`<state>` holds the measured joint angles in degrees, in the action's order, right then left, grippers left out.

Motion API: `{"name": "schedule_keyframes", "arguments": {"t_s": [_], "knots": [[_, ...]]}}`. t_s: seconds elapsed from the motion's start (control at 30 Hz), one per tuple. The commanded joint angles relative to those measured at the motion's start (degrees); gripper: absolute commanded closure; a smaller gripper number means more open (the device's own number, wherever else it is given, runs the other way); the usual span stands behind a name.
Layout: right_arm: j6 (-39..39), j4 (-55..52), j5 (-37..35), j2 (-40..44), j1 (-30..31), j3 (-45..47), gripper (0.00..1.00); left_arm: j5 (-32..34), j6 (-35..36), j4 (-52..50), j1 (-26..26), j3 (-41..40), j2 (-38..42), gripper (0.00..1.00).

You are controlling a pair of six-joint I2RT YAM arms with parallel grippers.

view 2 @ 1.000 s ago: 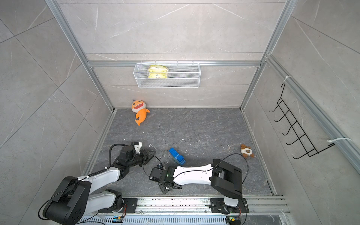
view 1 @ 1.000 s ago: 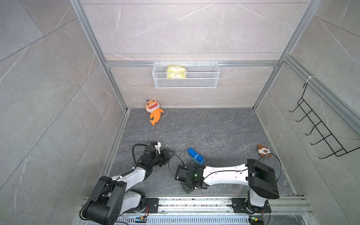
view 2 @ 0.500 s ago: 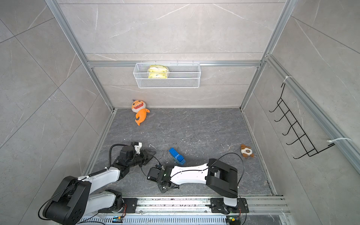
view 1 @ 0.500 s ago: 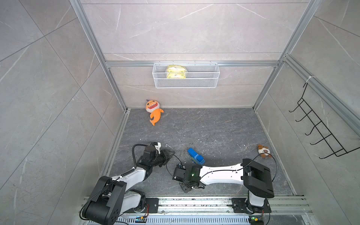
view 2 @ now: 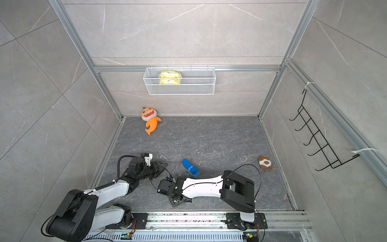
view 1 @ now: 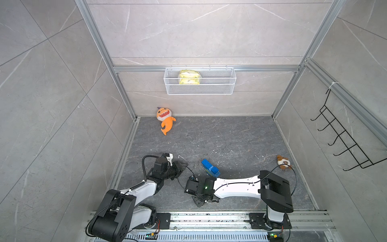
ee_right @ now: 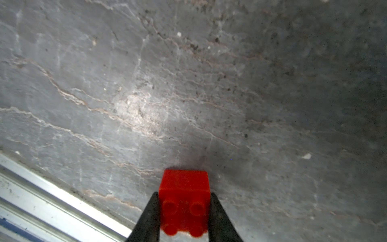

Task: Assemble a heart with lego
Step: Pick up the lego brick from the center of the board, then assemble the lego brick with the lego brick.

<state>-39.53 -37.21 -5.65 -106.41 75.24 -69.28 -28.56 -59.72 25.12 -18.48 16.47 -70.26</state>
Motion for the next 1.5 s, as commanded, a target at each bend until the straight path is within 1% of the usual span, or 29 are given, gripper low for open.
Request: {"name": "schedule_keyframes", "arguments": {"t_s": [0.0,0.1,0.17,0.3,0.37,0.47,0.53,0.6,0.7,0.77,0.97,1.1,1.23,1.47], "knots": [[2.05,-2.2,-1.12,1.37,-1.11,-1.79,0.76,-0.42,1.36,1.29,0.2,0.03,-0.11,0.5],[5.51,-2.8,1.17,5.67,-4.75,-2.27,0.76,-1.62,1.7,1.52,0.2,0.74,-1.22,0.5],[9.82,-2.8,3.99,9.4,-7.72,-2.84,0.76,-2.64,1.93,2.97,0.27,1.31,-2.34,0.49],[18.81,-10.71,8.59,13.08,-16.09,-10.04,0.75,-6.26,3.19,7.02,0.35,4.24,-6.88,0.48],[22.02,-13.82,8.56,13.44,-19.68,-14.1,0.75,-8.05,3.27,10.7,0.46,5.7,-9.75,0.47],[25.36,-16.92,11.05,11.89,-24.32,-18.62,0.75,-10.04,1.61,19.29,0.76,7.2,-15.51,0.47],[26.17,-17.54,12.08,10.39,-26.27,-20.13,0.75,-10.43,-1.71,28.43,0.81,7.27,-20.08,0.47],[26.26,-17.25,13.48,9.01,-27.78,-20.37,0.75,-10.46,-6.96,40.59,0.73,7.39,-25.75,0.47],[25.18,-16.07,14.52,7.93,-29.55,-19.76,0.75,-12.07,-13.86,54.93,0.15,7.95,-33.84,0.49],[24.86,-15.44,15.09,7.71,-30.32,-19.26,0.75,-13.31,-14.3,55.86,-1.09,9.09,-36.18,0.5],[24.94,-15.7,14.35,7.03,-31.42,-19.08,0.75,-14.5,-12.75,55.84,-5.34,10.69,-36.88,0.5],[24.85,-15.7,14.84,7.02,-32.49,-18.62,0.75,-14.59,-12.28,55.82,-5.95,10.86,-37.21,0.5],[24.42,-15.92,15.08,7.35,-33.04,-18.6,0.75,-14.6,-11.99,55.85,-6.17,10.63,-39.95,0.51],[24.5,-16.19,15.54,6.23,-33.07,-18.63,0.75,-14.86,-12.49,55.82,-9.15,11.93,-40.23,0.53]]}}
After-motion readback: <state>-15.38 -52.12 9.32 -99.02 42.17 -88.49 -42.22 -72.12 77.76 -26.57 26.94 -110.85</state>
